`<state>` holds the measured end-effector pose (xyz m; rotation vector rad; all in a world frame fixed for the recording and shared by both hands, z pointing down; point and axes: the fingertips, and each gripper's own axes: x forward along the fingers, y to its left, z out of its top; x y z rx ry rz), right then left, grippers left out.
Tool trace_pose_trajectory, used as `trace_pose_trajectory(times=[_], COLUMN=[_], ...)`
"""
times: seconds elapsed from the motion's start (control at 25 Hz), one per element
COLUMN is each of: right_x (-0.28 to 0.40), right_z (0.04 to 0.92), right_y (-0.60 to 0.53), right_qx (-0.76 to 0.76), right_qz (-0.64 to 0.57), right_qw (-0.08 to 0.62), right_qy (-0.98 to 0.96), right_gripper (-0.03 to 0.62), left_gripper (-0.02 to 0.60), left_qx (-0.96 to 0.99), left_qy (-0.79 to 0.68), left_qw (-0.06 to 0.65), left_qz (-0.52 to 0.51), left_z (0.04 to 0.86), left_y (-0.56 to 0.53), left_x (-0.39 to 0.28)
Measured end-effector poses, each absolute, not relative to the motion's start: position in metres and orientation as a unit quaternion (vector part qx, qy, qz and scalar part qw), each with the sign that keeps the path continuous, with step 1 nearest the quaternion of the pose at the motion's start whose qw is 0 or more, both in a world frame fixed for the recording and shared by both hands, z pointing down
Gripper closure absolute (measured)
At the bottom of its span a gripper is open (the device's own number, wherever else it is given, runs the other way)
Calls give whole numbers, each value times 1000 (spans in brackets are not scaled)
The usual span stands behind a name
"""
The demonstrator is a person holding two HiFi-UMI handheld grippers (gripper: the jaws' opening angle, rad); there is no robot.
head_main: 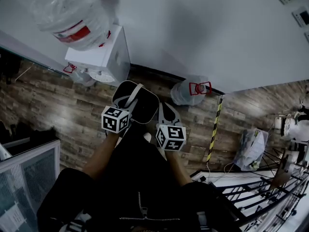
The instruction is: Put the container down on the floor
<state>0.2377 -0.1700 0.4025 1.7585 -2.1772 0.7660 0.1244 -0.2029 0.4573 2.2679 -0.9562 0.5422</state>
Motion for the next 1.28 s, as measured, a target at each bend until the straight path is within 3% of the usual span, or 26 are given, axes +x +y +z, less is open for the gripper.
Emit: trace_pose_trajectory(times=[0.68, 0.92, 1.28], right_x=[270, 288, 293], right_z=[400, 423, 447], right_y=[-295, -321, -360], right_qx=[554, 517, 468], right_qz=[247, 249, 254], right_qw=[143, 191, 199], right_qy=[-782, -796, -822], right_gripper=[585, 583, 585], left_gripper=[509, 511, 511], left_qx=[835, 814, 785], left_qy=[-412, -449, -491], left_qw=[309, 316, 328], left_qz=[196, 190, 189], left_z=[473, 487, 516], left_y=[-317, -344, -383], left_x=[167, 179, 176])
